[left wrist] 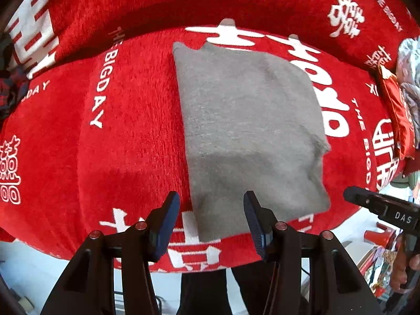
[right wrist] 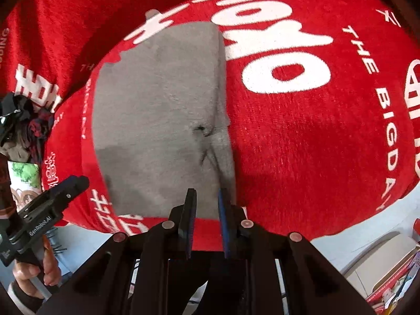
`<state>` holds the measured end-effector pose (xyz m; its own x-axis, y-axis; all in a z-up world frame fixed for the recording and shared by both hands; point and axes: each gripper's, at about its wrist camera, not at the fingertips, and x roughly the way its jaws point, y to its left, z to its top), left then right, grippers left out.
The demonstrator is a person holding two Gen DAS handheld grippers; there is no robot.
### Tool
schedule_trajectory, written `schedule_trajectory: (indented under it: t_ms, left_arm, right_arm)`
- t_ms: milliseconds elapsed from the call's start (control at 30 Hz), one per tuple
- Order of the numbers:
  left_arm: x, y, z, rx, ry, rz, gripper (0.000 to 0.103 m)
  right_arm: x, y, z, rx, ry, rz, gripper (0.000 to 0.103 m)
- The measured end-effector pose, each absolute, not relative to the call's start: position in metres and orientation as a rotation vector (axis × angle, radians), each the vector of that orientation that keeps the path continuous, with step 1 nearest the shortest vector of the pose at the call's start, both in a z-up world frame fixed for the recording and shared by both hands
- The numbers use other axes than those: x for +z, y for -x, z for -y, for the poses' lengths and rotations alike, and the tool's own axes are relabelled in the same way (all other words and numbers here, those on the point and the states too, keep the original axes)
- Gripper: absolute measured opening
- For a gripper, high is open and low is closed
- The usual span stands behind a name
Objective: Fold small clothes
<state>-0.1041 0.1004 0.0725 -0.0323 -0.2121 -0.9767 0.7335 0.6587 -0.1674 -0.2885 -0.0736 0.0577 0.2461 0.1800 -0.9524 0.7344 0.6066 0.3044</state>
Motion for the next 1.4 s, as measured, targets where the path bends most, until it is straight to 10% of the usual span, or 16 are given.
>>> schedule_trajectory:
  t_ms: [67,167,433,533,1400]
  left_arm:
    - [0.084,0.106,-0.103,-0.809,-0.492,-1.405,0.058]
    - [0.107,0.106,-0.111,-0.784,-0.47,-1.354,0.102]
    - [0.145,0.097,-0.126,-0.725,-0.418,-1.346,0.102]
    - [0.155,0.097,-0.127,-0.721,-0.408,-1.343,0.102]
    - [0.187,0.109,-0.117,-0.657,-0.495,-1.333,0.102]
  right_arm:
    - [0.071,0.288,0.069,-0.45,-0.873,-1.294,0.039]
    - [0.088,0.283,0.062,-0.439,-0.846,-1.292,0.042]
    - [0.126,0.269,0.051,-0.431,-0.788,-1.282,0.059]
    - [0.141,0.263,0.047,-0.431,-0.741,-1.283,0.083]
    - [0.186,0.259,0.048,-0.547,-0.673,-1.27,0.084]
